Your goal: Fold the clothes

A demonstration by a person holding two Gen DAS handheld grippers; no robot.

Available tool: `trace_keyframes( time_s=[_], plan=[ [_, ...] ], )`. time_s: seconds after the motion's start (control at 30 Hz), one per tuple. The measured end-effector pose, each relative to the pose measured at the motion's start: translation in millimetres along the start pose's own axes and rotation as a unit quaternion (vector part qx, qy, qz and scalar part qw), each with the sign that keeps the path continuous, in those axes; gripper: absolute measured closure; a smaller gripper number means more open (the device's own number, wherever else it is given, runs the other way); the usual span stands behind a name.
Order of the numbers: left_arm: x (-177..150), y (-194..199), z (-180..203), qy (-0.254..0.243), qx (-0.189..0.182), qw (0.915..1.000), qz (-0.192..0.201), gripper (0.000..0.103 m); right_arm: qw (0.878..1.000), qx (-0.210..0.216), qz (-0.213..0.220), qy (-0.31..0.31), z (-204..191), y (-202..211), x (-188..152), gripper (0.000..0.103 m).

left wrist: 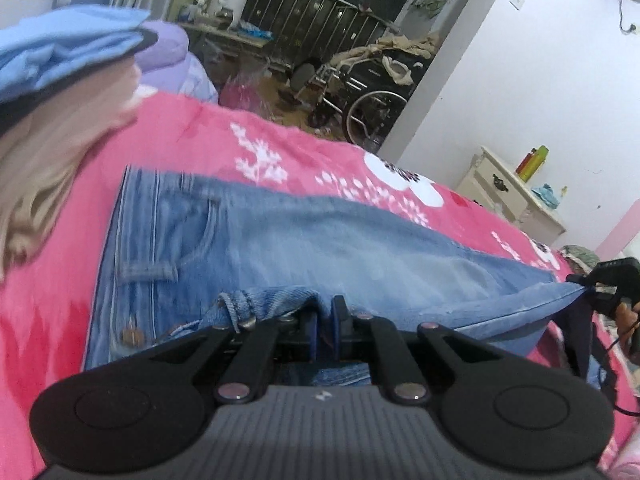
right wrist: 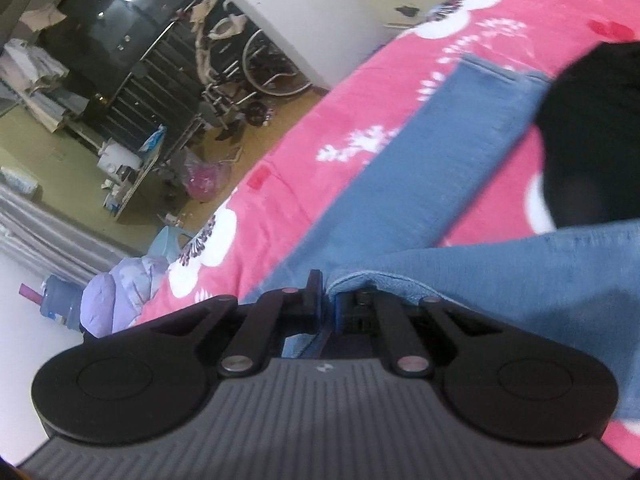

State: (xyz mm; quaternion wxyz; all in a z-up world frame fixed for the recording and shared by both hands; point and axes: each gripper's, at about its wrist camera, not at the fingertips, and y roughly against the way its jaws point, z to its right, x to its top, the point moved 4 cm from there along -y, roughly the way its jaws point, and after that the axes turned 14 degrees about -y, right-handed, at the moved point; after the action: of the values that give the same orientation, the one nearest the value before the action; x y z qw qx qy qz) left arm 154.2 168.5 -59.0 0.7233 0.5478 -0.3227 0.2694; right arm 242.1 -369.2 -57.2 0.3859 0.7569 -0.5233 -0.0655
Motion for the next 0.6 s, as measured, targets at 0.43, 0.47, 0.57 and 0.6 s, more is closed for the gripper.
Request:
trace_keyframes(
  time_s=[0.43,0.47,0.57,0.6],
  plan=[
    [26,-56,-13,-0.007,0.028,0.9995,-0.011,0.095,1.0,-0.007,-0.009,0.0,-13,-65,5,0.099],
    [27,-61,-14,-0.007,0.029,0.9995,-0.014,0.095,1.0,-0.008,-0.011,-0.002,-13,-70,6,0.099],
    [32,-84,-28,0.02,0.015,0.9982,-0.054,0.092,0.999,-0.015,-0.029,-0.024,-12,-90,11,0.095],
    [32,-92,-34,0.039,0.006,0.9967,-0.07,0.092,0.998,-0.022,-0.04,-0.036,-10,-98,13,0.093]
  ],
)
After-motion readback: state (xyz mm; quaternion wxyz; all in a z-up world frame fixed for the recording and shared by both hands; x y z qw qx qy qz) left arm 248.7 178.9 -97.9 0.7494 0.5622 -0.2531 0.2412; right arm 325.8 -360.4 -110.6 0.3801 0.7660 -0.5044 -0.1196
